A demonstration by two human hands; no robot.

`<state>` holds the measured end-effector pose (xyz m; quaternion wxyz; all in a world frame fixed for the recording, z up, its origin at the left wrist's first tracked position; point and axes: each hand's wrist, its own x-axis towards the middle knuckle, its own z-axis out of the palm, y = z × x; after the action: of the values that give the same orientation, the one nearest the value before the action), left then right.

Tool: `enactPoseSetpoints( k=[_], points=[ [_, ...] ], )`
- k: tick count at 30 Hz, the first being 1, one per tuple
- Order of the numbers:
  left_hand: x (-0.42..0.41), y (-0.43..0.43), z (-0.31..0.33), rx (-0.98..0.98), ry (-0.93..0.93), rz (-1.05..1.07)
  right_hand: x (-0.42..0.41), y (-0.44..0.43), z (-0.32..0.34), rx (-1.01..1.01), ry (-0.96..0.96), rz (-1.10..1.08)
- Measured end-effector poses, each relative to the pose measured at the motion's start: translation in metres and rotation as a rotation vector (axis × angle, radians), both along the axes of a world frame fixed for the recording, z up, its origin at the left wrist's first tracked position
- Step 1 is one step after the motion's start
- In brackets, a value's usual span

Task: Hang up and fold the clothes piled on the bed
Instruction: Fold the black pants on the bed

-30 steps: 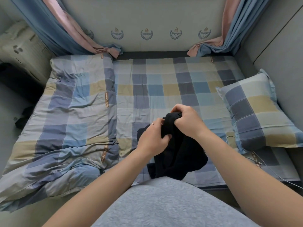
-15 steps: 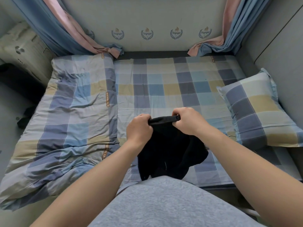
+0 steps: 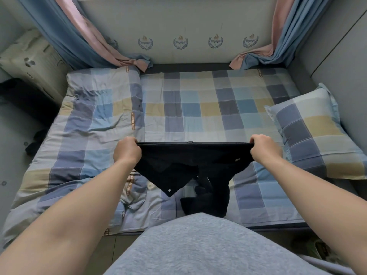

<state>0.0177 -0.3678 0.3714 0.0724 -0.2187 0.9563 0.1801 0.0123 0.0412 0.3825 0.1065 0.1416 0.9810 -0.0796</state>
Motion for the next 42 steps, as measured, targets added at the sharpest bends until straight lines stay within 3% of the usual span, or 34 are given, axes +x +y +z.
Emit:
enactPoseSetpoints(
  k=[4,9,13,19,22,26,33,36,39,42],
  points=[
    [0.011,-0.012,-0.021,0.088,-0.037,0.152,0.007,0.008,-0.014,-0.039,0.067,-0.061],
    [0.031,-0.031,-0.038,0.215,-0.125,0.413,0.008,0.028,-0.025,-0.271,0.011,-0.364],
    [0.042,-0.038,-0.051,0.740,-0.182,0.840,0.007,0.023,-0.039,-0.663,-0.104,-0.719],
    [0.049,-0.053,-0.051,1.122,-0.494,0.875,0.004,0.034,-0.036,-0.962,-0.426,-0.983],
    [0.049,-0.050,-0.043,1.394,-0.467,0.957,-0.001,0.035,-0.033,-1.132,-0.525,-1.100],
    [0.043,-0.037,-0.036,1.602,-0.368,1.074,-0.003,0.025,-0.027,-1.388,-0.568,-1.189],
    [0.030,-0.020,-0.034,1.705,-0.203,1.071,-0.004,0.006,-0.015,-1.698,-0.312,-1.101],
    [0.027,-0.027,-0.034,1.743,-0.179,1.033,-0.004,0.009,-0.014,-1.703,-0.268,-0.987],
    [0.026,-0.030,-0.039,1.754,-0.178,0.929,-0.005,0.007,-0.017,-1.509,-0.215,-0.860],
    [0.022,-0.023,-0.044,1.384,-0.129,0.708,-0.006,0.003,-0.020,-1.111,-0.062,-0.676]
  ],
)
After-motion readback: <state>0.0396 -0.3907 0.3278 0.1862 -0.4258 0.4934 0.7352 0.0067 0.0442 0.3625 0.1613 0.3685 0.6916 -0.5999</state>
